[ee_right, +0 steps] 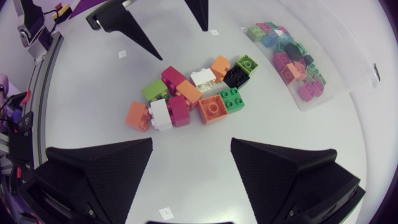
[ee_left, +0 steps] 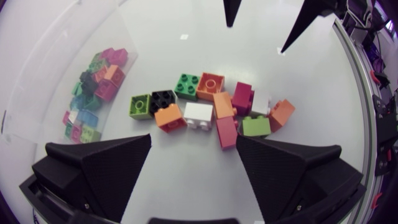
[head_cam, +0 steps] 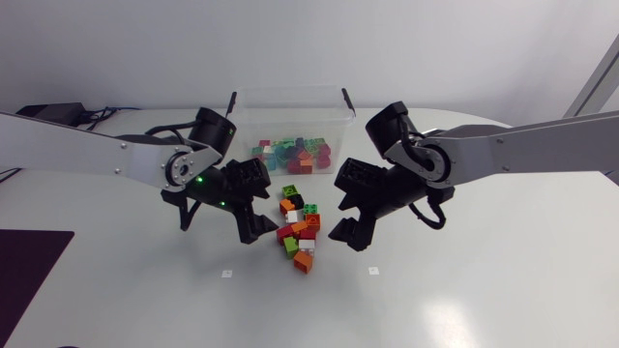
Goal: Place the duplo bricks in the container
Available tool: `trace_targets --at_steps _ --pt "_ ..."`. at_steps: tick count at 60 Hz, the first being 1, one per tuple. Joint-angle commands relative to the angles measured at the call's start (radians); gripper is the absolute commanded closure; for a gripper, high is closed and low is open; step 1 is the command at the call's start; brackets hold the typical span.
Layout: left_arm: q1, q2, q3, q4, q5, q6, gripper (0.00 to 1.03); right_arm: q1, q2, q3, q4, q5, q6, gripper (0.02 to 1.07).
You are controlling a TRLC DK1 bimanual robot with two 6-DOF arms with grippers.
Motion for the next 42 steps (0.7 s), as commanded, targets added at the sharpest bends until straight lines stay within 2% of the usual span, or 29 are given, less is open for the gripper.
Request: trace_targets --at_steps 1,11,36,40,42 --pt "-0.015 0.046 -0.022 0.012 -0.016 0.024 0.09 0.015 -0.044 -0.04 -0.014 -0.001 -0.015 0.16" --pt "-0.038 0.084 -0.029 0.022 -0.052 0.023 0.11 0.034 -0.072 -0.069 -0.016 0.002 -0.006 0.16" --pt "-0.1 0.141 -0.01 0.075 -0.058 0.0 0.11 0.061 -0.116 -0.089 -0.037 0.008 0.005 0.16" --pt "-0.109 0.156 -0.004 0.075 -0.061 -0.002 0.14 0.072 -0.116 -0.091 -0.04 0.009 0.005 0.16" --pt "-0.115 0.165 -0.002 0.078 -0.066 -0.002 0.2 0.078 -0.116 -0.092 -0.04 0.009 0.008 0.16"
